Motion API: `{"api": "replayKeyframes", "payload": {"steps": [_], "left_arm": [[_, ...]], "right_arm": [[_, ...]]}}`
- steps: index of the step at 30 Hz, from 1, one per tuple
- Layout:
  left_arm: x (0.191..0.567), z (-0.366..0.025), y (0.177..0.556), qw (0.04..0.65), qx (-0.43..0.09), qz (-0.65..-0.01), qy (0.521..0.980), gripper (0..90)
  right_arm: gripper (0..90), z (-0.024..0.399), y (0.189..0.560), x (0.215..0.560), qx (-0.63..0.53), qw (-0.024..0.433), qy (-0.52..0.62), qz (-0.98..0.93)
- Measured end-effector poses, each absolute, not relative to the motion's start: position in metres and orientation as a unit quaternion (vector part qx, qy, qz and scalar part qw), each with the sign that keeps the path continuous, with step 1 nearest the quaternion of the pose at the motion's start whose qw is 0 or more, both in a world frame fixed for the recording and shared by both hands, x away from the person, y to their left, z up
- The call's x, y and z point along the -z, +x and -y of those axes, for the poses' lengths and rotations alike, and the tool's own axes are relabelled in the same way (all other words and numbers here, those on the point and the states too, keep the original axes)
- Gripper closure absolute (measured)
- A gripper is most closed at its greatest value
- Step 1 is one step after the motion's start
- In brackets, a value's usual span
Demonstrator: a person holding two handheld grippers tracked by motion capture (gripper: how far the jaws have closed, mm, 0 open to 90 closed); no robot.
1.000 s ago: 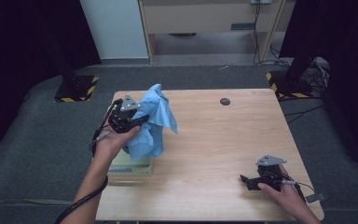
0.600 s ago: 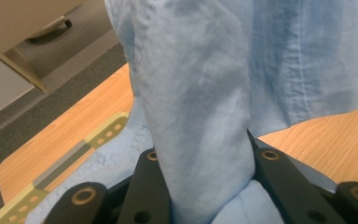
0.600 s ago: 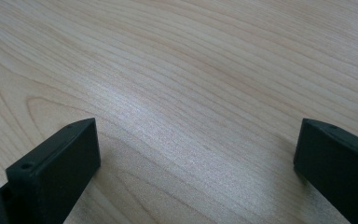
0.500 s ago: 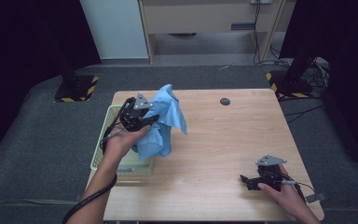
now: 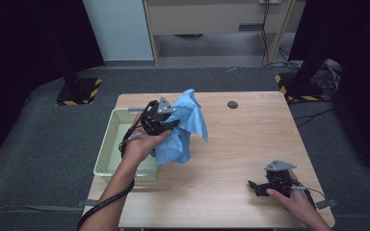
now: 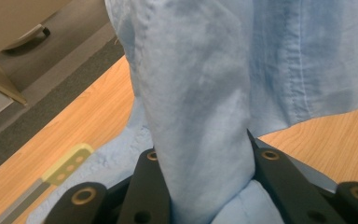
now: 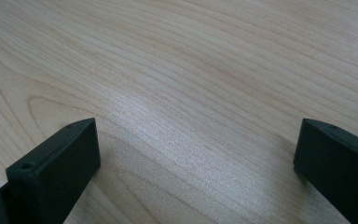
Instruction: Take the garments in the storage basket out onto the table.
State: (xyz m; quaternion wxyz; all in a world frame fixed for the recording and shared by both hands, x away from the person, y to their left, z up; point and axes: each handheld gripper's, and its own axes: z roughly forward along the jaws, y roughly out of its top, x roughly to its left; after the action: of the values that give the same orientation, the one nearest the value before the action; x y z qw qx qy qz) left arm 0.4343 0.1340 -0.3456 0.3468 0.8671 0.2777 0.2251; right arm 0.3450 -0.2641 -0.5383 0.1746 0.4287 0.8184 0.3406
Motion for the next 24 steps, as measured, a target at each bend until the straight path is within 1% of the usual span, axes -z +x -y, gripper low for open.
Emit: {"api": "replayKeyframes", "payload": {"steps": [17, 24], "left_arm": [[0.354, -0.101, 0.428, 0.363, -0.203, -0.265, 0.87, 75.8], [0.364, -0.088, 0.426, 0.357, -0.196, -0.259, 0.876, 75.7]], "right_arm": [[0.5, 0.264, 0.345, 0.538, -0.341, 0.174, 0.427, -0.819], [0.5, 0.264, 0.345, 0.538, -0.341, 0.174, 0.427, -0.819]]}}
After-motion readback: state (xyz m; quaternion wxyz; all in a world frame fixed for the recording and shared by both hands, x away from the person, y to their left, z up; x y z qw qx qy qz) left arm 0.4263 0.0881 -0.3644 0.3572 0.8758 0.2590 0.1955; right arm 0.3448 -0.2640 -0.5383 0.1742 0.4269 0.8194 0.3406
